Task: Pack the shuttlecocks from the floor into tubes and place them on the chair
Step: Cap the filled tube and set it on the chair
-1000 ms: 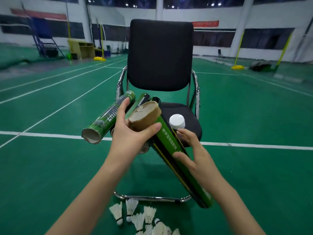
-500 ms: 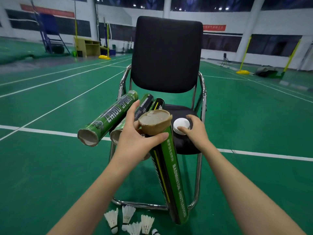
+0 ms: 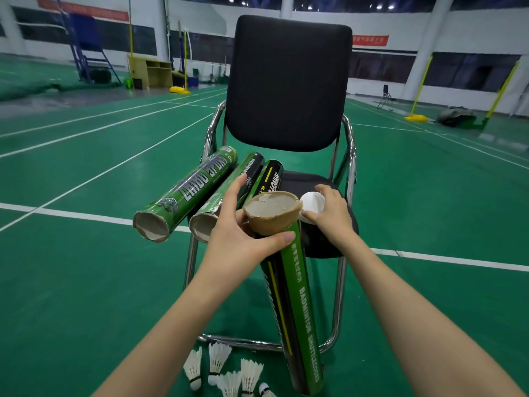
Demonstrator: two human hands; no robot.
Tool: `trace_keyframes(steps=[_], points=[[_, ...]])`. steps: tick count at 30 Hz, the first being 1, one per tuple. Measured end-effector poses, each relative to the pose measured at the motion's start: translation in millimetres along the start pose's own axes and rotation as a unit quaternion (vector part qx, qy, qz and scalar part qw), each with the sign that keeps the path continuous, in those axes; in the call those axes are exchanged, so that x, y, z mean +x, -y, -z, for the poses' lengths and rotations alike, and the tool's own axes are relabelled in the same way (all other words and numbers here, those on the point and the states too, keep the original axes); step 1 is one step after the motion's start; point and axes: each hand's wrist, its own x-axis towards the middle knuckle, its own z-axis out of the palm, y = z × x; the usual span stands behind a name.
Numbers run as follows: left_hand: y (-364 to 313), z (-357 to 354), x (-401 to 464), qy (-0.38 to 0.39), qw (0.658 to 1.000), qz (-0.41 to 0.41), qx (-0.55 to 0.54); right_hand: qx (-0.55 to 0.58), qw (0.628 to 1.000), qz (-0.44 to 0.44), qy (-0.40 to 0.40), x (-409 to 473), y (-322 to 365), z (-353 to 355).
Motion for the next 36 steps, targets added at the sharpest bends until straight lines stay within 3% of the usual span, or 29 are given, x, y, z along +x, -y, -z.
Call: trace_keyframes(steps=[7,11,15,23,31,36], points=[[2.5,2.8,-12.0,0.011,1.0,0.004,-0.003,0.186,0.982,0.035,-0.023,-40.7,44.8,49.2],[-2.8,2.3,-23.7,0.023,1.0,-0.002,0.011,0.286,0.955,0.073,0.042,-80.2,79.7,92.5],[-16.5,-0.1,-37.5,0.036,0.999,-0.012,0.034,0.319,0.937,0.097,0.104,-110.3,105.7,118.5],[-31.2,0.2,-71.2,0.041,0.998,-0.009,0.052,0.42,0.901,0.076,0.071,-153.6,137.2,143.6],[-31.4,0.1,-92.2,0.046,0.997,-0.004,0.068,0.444,0.89,0.032,0.097,-208.3,137.2,129.4],[-28.6,1.8,-96.0,0.039,0.997,-0.008,0.066,0.355,0.928,0.069,0.093,-217.2,138.6,122.4]])
